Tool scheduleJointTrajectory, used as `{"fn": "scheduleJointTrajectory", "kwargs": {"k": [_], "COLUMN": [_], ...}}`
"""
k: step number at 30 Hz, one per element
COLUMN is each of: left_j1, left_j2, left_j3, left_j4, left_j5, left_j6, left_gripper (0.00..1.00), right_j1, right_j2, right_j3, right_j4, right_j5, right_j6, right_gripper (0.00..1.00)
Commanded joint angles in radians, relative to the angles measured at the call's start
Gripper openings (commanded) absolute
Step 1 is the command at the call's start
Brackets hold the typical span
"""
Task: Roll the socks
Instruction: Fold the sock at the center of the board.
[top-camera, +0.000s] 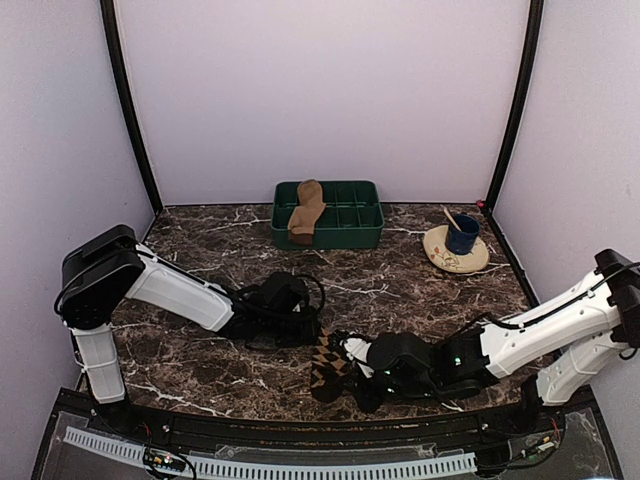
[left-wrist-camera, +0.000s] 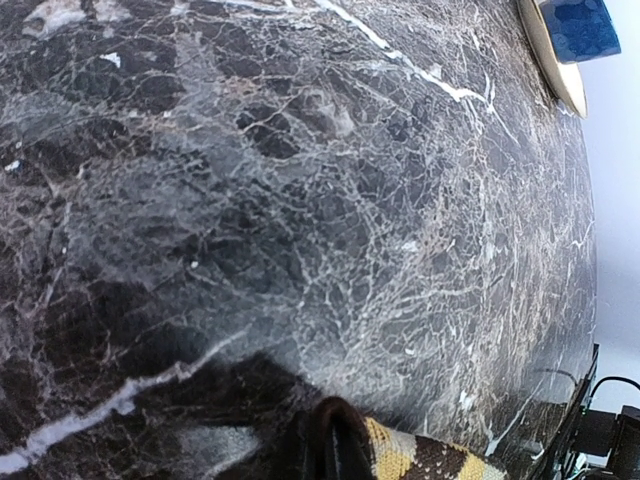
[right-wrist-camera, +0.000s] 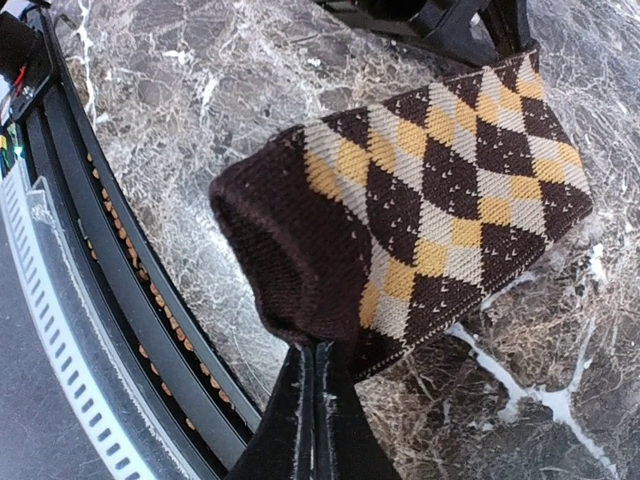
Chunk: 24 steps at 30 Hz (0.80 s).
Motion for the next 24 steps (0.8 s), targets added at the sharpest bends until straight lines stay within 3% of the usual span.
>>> {"fn": "scheduleJointTrajectory", "kwargs": {"k": [1, 17, 24], "left_j1": [-0.020, -0.020, -0.020], "left_j2": [0.045, 0.032, 0.025], "left_j3": [-0.074, -0.072, -0.079], "left_j4": [-0.248, -0.239, -0.227], "left_j5": [0.013, -0.015, -0.022], "left_j6": [0.029, 0.041, 0.046], "left_gripper": [0.00, 0.00, 0.00], "right_j1": [0.031, 0.082, 0.108], "right_j2": [0.026, 0.074, 0.102], "right_j3": [0.030, 0.035, 0.033], "right_j4": [-0.011, -0.044, -0.042], "right_j5": [0.018, 0.020, 0.008], "right_j6": [0.001, 0.031, 0.053], "right_gripper": [0.00, 0.00, 0.06]}}
